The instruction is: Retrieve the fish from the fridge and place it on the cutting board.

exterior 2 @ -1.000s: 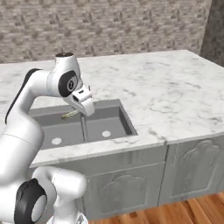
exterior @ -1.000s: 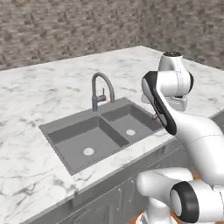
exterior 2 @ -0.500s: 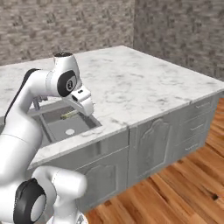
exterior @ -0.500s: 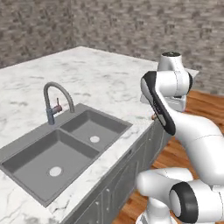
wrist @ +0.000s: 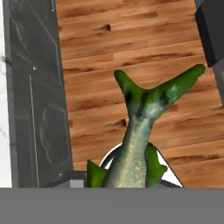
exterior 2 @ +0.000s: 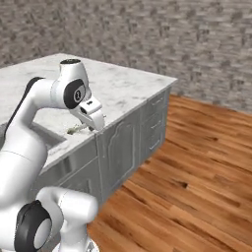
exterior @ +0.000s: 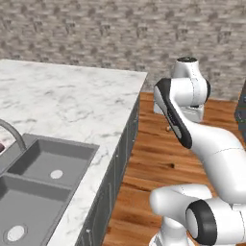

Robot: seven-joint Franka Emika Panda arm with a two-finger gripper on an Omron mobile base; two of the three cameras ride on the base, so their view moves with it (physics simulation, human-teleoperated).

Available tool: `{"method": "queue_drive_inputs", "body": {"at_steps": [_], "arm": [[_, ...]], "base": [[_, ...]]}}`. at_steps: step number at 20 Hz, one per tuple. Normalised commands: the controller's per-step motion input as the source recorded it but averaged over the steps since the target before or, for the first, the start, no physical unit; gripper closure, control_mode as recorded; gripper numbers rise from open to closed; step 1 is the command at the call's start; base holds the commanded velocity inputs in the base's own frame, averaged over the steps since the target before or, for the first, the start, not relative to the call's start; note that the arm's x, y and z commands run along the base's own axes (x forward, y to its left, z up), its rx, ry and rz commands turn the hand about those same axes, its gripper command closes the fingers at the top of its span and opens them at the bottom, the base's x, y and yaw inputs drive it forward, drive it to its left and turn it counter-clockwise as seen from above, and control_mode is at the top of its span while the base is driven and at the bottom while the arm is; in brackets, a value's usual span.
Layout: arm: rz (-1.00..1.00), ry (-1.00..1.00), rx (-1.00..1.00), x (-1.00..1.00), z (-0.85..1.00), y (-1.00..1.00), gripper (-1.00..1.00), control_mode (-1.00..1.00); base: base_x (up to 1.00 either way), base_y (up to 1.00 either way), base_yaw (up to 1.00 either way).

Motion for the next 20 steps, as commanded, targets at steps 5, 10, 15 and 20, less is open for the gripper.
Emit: {"method": "queue_drive_inputs", "body": {"at_steps": [5, 10, 15, 20], "arm": [[0.00, 0.00, 0.00, 0.00, 0.00, 0.00, 1.00, 1.00], [0.00, 0.00, 0.00, 0.00, 0.00, 0.00, 1.00, 1.00], [0.00, 0.00, 0.00, 0.00, 0.00, 0.00, 1.00, 1.00], [0.00, 0.00, 0.00, 0.00, 0.00, 0.00, 1.00, 1.00]], "base": [[0.00, -0.29, -0.60], [0.00, -0.14, -0.59], [0.00, -0.05, -0.64], [0.00, 0.00, -0.69]]}}
